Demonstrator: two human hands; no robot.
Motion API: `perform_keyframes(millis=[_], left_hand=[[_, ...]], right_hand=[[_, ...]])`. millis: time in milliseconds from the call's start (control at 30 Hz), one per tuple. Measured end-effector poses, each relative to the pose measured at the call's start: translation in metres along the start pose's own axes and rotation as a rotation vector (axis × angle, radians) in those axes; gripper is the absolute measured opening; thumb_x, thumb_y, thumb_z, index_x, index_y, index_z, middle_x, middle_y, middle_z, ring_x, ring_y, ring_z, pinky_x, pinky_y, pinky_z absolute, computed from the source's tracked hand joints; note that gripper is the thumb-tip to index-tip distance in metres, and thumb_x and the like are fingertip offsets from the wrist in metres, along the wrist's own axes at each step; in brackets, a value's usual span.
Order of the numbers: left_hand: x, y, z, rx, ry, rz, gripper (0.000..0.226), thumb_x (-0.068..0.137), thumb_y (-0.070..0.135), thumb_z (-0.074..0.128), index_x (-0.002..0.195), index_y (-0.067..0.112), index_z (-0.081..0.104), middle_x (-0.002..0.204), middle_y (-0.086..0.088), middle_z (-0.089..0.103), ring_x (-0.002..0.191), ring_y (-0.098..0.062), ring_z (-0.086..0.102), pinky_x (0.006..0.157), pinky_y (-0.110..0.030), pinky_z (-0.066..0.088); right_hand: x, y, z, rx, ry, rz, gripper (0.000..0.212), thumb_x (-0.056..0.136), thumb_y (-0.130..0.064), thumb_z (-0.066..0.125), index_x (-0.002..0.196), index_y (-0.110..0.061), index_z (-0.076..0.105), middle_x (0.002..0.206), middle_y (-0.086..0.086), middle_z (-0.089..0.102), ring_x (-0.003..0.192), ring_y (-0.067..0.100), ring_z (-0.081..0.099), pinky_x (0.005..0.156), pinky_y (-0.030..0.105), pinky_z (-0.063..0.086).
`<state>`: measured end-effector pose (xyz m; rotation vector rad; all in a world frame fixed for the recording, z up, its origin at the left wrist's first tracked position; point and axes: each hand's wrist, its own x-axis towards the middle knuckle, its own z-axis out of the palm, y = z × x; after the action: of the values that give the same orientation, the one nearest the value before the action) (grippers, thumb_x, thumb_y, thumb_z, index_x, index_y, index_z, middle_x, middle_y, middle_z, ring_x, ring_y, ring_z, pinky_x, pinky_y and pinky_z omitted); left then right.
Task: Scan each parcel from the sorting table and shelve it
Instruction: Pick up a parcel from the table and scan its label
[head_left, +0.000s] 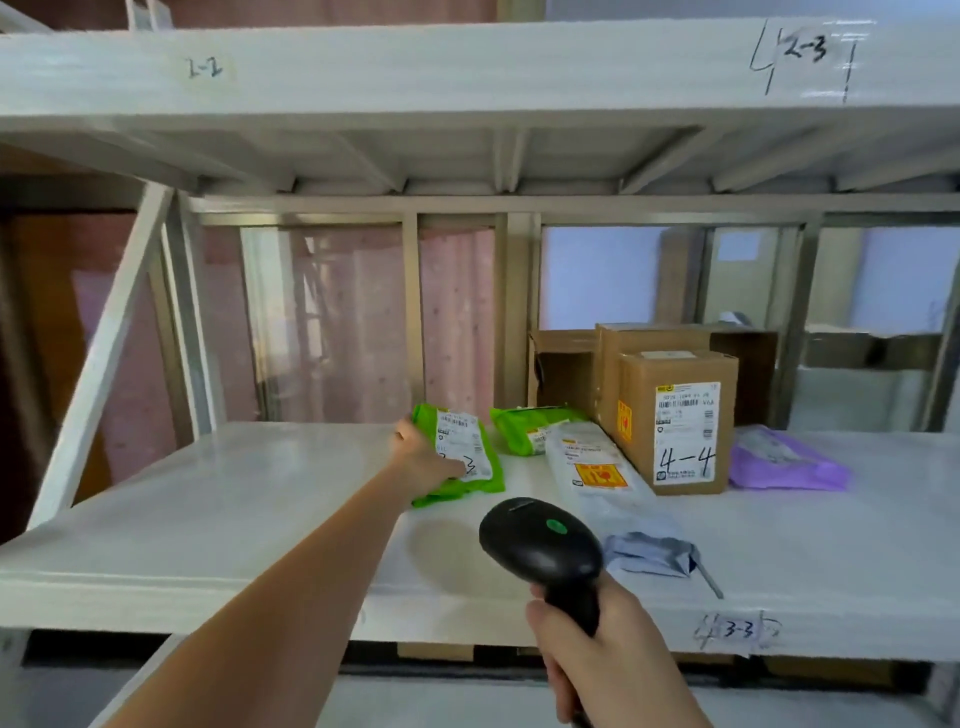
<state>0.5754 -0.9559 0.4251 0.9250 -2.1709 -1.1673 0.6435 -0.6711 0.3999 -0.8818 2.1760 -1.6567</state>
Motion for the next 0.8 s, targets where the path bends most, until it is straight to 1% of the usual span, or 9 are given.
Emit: perform_keyframes(millis=[100, 133, 233, 300, 400, 533, 600, 700, 800], left_hand=[[0.025, -0.006, 0.005, 0.142, -0.039, 0.032, 0.114, 0.077, 0.027, 0.089, 0.159, 0.008, 0.012, 0.157, -0.017, 0.023, 0.147, -0.036, 0.030, 0.119, -0.044, 0.033], [0.032, -0.008, 0.006, 0.223, -0.042, 0.046, 0.107, 0.079, 0.032, 0.086, 0.158, 0.013, 0.016, 0.157, -0.016, 0.023, 0.148, -0.036, 0.028, 0.120, -0.048, 0.031], [0.047, -0.012, 0.004, 0.479, -0.090, 0.183, 0.059, 0.094, 0.041, 0.067, 0.147, 0.030, 0.044, 0.156, -0.009, 0.026, 0.146, -0.034, 0.028, 0.120, -0.048, 0.026], [0.057, -0.016, 0.005, 0.605, -0.143, 0.253, 0.043, 0.103, 0.044, 0.051, 0.144, 0.032, 0.051, 0.153, -0.008, 0.033, 0.144, -0.034, 0.031, 0.118, -0.048, 0.026], [0.067, -0.020, 0.009, 0.770, -0.129, 0.293, 0.048, 0.107, 0.048, 0.035, 0.148, 0.026, 0.046, 0.153, -0.009, 0.037, 0.142, -0.035, 0.036, 0.114, -0.051, 0.028], [0.076, -0.021, 0.016, 0.829, -0.076, 0.335, 0.051, 0.107, 0.048, 0.028, 0.147, 0.022, 0.046, 0.153, -0.012, 0.041, 0.140, -0.035, 0.040, 0.112, -0.048, 0.032], [0.077, -0.018, 0.017, 0.826, -0.096, 0.334, 0.059, 0.104, 0.056, 0.027, 0.150, 0.023, 0.045, 0.155, -0.012, 0.040, 0.142, -0.034, 0.039, 0.113, -0.048, 0.031], [0.074, -0.017, 0.017, 0.812, -0.108, 0.324, 0.077, 0.094, 0.075, 0.027, 0.152, 0.027, 0.045, 0.155, -0.008, 0.041, 0.142, -0.033, 0.038, 0.112, -0.049, 0.031], [0.074, -0.018, 0.018, 0.829, -0.088, 0.335, 0.085, 0.087, 0.084, 0.032, 0.151, 0.029, 0.044, 0.156, -0.005, 0.041, 0.142, -0.032, 0.039, 0.111, -0.048, 0.032]], right_hand=[[0.002, -0.012, 0.016, 0.035, 0.047, 0.028, 0.010, 0.088, -0.022, 0.064, 0.095, -0.029, 0.063, 0.050, 0.006, 0.055, 0.044, 0.019, 0.054, 0.048, 0.028, 0.047], [0.003, -0.017, 0.020, 0.041, 0.061, 0.036, 0.010, 0.089, -0.022, 0.064, 0.096, -0.029, 0.063, 0.050, 0.006, 0.055, 0.044, 0.019, 0.053, 0.047, 0.027, 0.046], [0.008, -0.026, 0.033, 0.040, 0.093, 0.059, 0.010, 0.090, -0.022, 0.063, 0.096, -0.030, 0.062, 0.050, 0.004, 0.055, 0.044, 0.018, 0.053, 0.046, 0.024, 0.045], [0.012, -0.027, 0.040, 0.023, 0.109, 0.073, 0.009, 0.090, -0.022, 0.063, 0.094, -0.030, 0.062, 0.049, 0.002, 0.055, 0.044, 0.018, 0.054, 0.046, 0.024, 0.044], [0.019, -0.021, 0.046, -0.031, 0.133, 0.082, 0.012, 0.088, -0.024, 0.064, 0.095, -0.034, 0.064, 0.052, -0.002, 0.058, 0.046, 0.009, 0.056, 0.054, 0.023, 0.046], [0.026, -0.017, 0.045, -0.053, 0.146, 0.074, 0.017, 0.086, -0.025, 0.066, 0.096, -0.039, 0.065, 0.054, -0.003, 0.060, 0.047, 0.005, 0.056, 0.059, 0.024, 0.046], [0.027, -0.018, 0.043, -0.050, 0.147, 0.073, 0.017, 0.087, -0.025, 0.065, 0.093, -0.041, 0.064, 0.053, -0.002, 0.059, 0.046, 0.007, 0.057, 0.056, 0.025, 0.047], [0.028, -0.023, 0.040, -0.025, 0.136, 0.087, 0.014, 0.091, -0.022, 0.062, 0.092, -0.036, 0.061, 0.047, -0.002, 0.054, 0.043, 0.013, 0.054, 0.048, 0.024, 0.047], [0.030, -0.025, 0.038, -0.057, 0.124, 0.066, 0.012, 0.092, -0.020, 0.061, 0.091, -0.031, 0.059, 0.046, -0.002, 0.052, 0.041, 0.015, 0.052, 0.046, 0.023, 0.048]])
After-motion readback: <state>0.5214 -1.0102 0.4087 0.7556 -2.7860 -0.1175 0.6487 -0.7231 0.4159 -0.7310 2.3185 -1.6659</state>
